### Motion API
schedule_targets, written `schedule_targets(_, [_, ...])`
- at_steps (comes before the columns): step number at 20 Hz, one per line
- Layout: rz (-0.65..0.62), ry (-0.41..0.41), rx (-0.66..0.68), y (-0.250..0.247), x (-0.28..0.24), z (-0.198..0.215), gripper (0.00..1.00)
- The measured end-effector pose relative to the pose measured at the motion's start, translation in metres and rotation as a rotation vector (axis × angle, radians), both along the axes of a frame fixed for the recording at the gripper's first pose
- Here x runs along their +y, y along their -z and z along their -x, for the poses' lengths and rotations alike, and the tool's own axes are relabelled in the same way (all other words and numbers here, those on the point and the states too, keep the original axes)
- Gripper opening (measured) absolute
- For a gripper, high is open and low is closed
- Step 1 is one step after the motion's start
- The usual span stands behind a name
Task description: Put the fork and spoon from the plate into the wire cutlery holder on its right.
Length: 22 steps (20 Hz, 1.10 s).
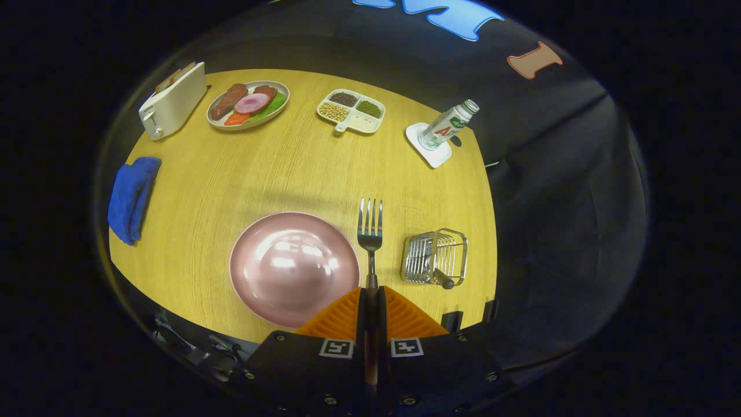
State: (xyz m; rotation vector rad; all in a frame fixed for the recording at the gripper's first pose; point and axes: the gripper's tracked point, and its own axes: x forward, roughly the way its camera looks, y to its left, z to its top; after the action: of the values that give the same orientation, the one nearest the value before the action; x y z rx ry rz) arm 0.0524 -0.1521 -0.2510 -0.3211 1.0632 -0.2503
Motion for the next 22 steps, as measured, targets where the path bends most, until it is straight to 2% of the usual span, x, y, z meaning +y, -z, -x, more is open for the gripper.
schedule_targets(8, [0.020, 0.119, -0.018, -0.020, -0.066, 0.010, 0.09])
schedule_targets(15, [-0.009, 0.205, 0.020, -0.005, -0.109, 0.023, 0.09])
schedule_targets(22, [-0.038, 0.240, 0.069, 0.015, -0.134, 0.029, 0.09])
